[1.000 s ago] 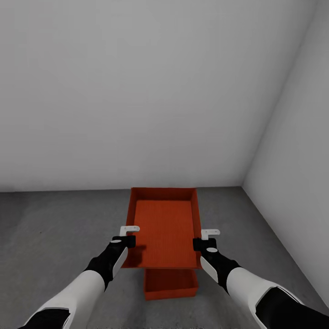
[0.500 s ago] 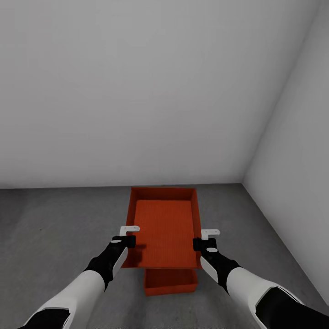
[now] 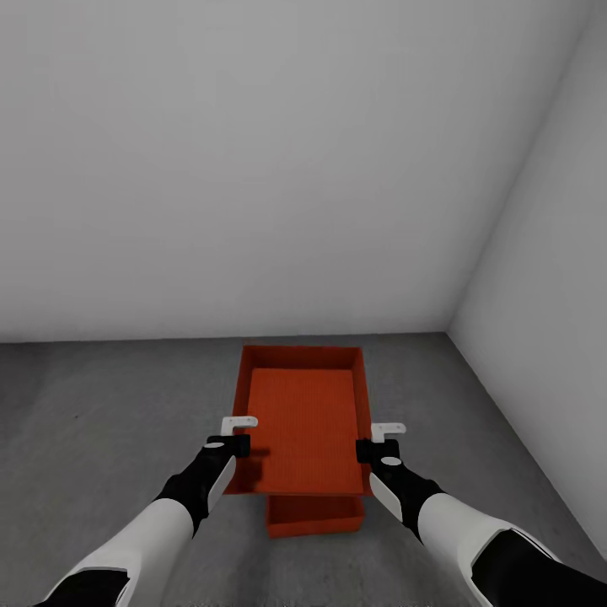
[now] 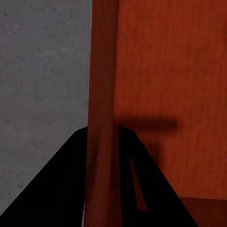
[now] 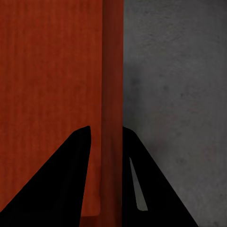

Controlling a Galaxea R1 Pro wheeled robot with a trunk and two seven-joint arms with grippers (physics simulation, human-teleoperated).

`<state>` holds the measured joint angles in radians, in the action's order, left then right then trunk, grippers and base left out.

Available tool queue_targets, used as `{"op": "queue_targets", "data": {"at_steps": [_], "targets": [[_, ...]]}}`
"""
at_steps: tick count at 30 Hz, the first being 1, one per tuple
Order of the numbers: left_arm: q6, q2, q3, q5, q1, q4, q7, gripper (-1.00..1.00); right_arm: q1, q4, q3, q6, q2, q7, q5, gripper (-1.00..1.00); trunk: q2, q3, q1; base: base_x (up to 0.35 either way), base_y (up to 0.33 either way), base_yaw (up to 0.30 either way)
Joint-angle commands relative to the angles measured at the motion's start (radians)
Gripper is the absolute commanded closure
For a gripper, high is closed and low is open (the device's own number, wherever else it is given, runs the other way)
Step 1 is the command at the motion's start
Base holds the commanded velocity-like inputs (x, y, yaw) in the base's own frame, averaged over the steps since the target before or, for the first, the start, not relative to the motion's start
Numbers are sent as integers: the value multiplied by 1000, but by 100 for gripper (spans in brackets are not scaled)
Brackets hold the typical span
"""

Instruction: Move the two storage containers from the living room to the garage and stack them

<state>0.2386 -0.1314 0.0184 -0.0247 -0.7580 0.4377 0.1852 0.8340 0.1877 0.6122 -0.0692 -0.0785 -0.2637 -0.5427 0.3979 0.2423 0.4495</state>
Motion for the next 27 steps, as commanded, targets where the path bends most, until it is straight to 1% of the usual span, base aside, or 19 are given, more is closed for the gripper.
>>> {"op": "queue_targets", "data": {"at_steps": [1,27], "targets": [[7,44,-5,-6,0,-13,7,100,2,3,-12,-26,0,0,6,100,2,3,1,0,0,0],[7,44,-5,-5,0,-13,7,100,2,3,-12,-27,0,0,6,100,2,45,1,0,0,0]]}}
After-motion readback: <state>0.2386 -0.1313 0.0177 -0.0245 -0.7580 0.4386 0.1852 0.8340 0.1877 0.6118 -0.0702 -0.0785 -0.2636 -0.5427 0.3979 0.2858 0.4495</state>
